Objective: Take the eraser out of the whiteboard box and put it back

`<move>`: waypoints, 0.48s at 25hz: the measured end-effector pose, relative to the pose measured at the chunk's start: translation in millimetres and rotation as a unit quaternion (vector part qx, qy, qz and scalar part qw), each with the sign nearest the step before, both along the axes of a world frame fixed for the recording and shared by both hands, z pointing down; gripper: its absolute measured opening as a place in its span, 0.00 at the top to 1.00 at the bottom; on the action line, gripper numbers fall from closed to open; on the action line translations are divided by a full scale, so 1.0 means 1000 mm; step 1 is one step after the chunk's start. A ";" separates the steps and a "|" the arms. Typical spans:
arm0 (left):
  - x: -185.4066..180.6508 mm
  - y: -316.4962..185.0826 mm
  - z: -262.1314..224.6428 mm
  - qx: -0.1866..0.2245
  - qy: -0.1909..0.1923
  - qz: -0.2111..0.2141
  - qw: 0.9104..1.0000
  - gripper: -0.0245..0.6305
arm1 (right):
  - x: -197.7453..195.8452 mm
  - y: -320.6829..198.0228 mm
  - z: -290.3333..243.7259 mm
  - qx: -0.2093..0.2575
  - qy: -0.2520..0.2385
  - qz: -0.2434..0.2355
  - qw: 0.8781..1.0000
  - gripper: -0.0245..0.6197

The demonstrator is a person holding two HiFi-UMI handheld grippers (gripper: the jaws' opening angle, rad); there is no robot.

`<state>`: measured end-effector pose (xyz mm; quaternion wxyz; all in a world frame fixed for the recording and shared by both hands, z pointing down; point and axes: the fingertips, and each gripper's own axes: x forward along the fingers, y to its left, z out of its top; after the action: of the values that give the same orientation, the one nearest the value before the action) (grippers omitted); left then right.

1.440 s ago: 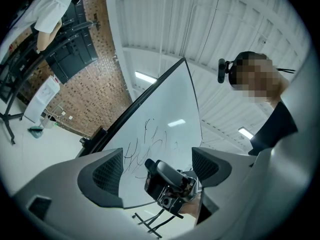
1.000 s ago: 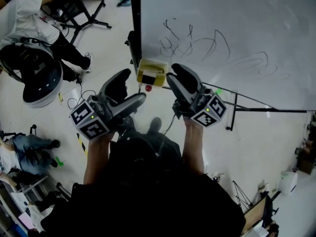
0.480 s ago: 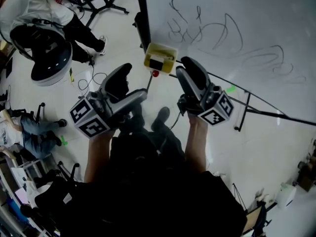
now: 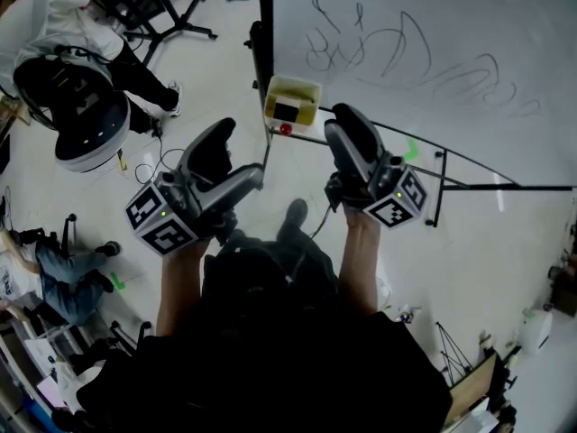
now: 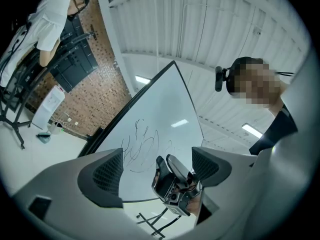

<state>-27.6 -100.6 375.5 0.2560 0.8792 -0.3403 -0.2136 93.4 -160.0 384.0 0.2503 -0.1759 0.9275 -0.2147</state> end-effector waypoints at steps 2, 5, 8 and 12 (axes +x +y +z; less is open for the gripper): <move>-0.013 0.010 -0.003 0.005 0.009 0.012 1.000 0.31 | -0.010 0.013 -0.006 0.003 0.005 0.014 1.000 0.69; -0.038 0.030 -0.006 0.013 0.025 0.025 0.999 0.31 | -0.031 0.037 -0.013 0.002 0.017 0.038 0.999 0.69; -0.063 0.054 -0.006 0.016 0.039 0.039 0.998 0.31 | -0.050 0.064 -0.007 -0.018 0.023 0.058 0.998 0.69; -0.090 0.088 -0.003 0.016 0.053 0.061 0.997 0.31 | -0.075 0.103 -0.004 -0.030 0.036 0.088 0.995 0.69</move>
<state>-117.2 -12.5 372.8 0.2721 0.8899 -0.2683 -0.2492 18.9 -57.3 379.9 0.2297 -0.2714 0.9101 -0.2129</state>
